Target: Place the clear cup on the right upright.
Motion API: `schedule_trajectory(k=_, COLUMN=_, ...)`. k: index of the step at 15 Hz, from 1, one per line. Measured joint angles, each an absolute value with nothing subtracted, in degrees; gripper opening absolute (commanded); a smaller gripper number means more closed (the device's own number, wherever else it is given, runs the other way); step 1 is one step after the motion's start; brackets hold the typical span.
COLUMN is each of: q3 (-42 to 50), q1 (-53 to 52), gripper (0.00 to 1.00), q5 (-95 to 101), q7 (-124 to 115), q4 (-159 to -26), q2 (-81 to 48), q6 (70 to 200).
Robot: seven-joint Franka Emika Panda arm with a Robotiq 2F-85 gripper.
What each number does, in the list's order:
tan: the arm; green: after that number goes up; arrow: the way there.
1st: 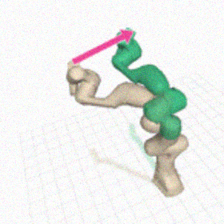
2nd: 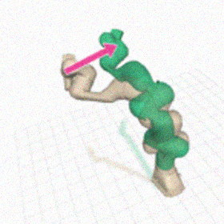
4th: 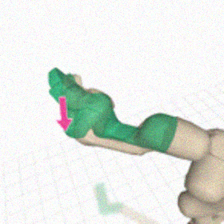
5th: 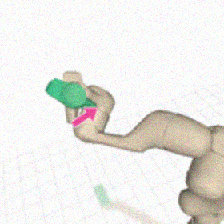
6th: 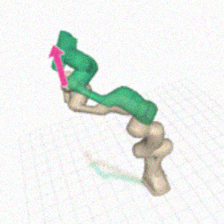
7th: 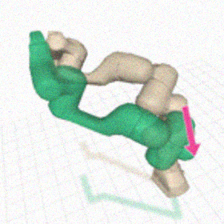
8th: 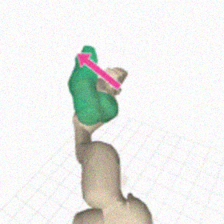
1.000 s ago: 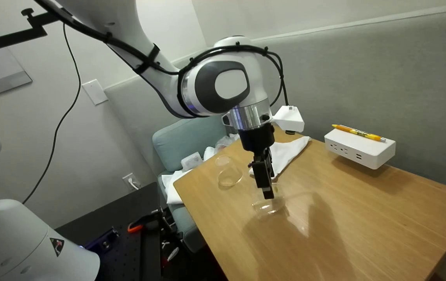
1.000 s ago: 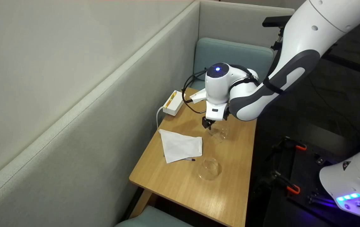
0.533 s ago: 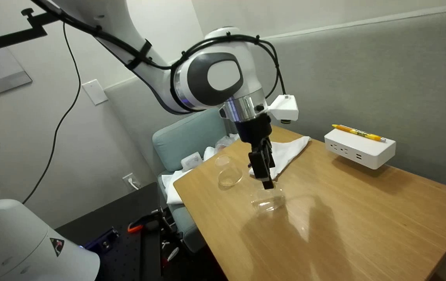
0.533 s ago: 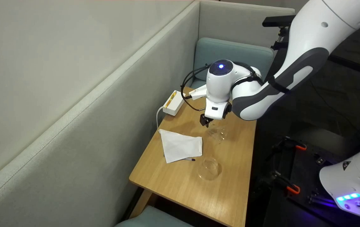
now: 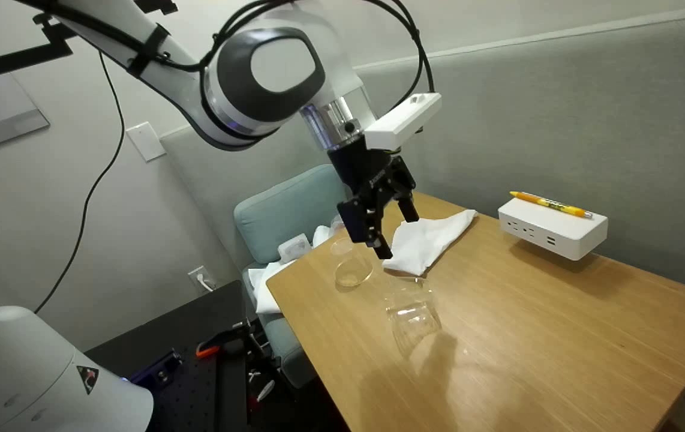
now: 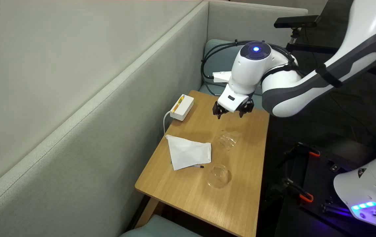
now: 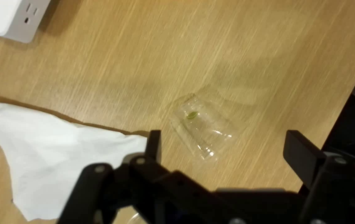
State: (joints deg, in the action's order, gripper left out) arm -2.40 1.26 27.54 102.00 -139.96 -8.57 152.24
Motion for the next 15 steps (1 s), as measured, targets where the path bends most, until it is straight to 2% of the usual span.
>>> schedule_trajectory(k=8, q3=-1.6, q1=0.0, gripper=1.0, q5=46.9, q7=65.2, q4=-148.7, q2=1.2, q6=155.0)
schedule_trajectory(k=15, q3=-1.8, q1=0.2, gripper=1.0, q5=74.7, q7=31.3, q4=-152.0, q2=-0.7, q6=164.7)
